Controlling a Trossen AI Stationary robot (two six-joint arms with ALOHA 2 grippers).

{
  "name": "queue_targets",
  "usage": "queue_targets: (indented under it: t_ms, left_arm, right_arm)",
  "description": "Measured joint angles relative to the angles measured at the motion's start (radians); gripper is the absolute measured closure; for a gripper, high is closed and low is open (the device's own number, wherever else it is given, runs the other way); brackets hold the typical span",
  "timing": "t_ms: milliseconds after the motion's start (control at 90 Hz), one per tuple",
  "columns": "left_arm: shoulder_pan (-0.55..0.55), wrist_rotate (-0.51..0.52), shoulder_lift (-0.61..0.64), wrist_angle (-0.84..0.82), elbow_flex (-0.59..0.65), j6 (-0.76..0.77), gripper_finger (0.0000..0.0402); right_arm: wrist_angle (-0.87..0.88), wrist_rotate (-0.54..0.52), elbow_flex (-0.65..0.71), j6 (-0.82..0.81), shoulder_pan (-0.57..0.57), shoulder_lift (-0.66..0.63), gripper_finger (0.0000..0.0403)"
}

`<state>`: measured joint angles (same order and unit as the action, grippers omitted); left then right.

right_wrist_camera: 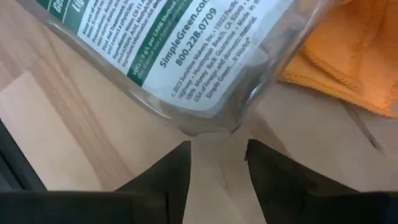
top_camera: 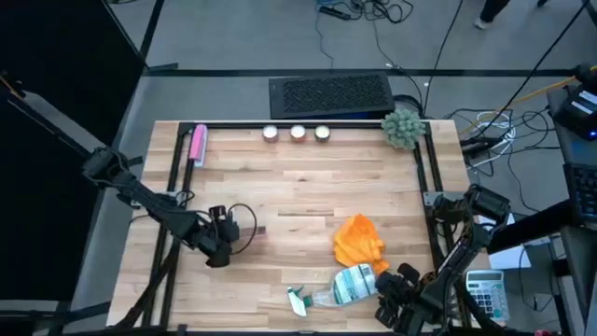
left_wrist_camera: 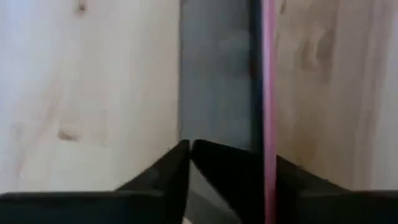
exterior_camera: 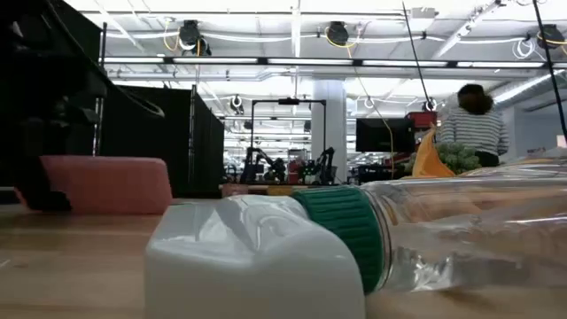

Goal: Apply microfiber cloth
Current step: Spray the back of the cellphone using the spray bottle

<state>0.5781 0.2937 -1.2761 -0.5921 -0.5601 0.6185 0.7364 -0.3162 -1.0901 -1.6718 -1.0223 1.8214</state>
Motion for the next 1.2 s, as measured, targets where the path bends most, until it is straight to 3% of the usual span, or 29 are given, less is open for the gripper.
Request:
queue_targets:
  t_ms: [189, 433, 600, 700, 833, 1011, 1200]
  left_arm:
    - [0.003, -0.032, 0.001, 0.005, -0.044, -0.004, 0.0183]
    - [0.048, -0.033, 0.001, 0.032, -0.154, -0.024, 0.0176]
    - [0.110, -0.034, -0.061, 0.233, -0.153, 0.028, 0.0176]
    - [0.141, -0.035, -0.163, 0.359, -0.152, 0.052, 0.0176]
    - [0.152, -0.084, -0.326, 0.550, -0.156, 0.054, 0.0175]
    - [0.139, -0.077, -0.472, 0.590, -0.236, -0.025, 0.0175]
    - [0.107, -0.055, -0.582, 0.697, -0.305, -0.159, 0.0175]
  right_arm:
    - [0.002, -0.060, -0.001, -0.001, 0.009, 0.000, 0.0262]
    - [-0.008, -0.075, -0.008, -0.032, 0.015, -0.020, 0.0262]
    - [-0.011, -0.169, -0.040, -0.037, -0.001, -0.110, 0.0262]
    - [0.018, -0.259, -0.043, -0.055, -0.012, -0.144, 0.0262]
    - [0.071, -0.258, -0.019, -0.168, 0.008, -0.138, 0.0262]
    - [-0.052, -0.259, 0.084, -0.356, 0.007, -0.138, 0.0262]
    - [-0.392, -0.326, 0.239, -0.393, 0.010, -0.138, 0.0262]
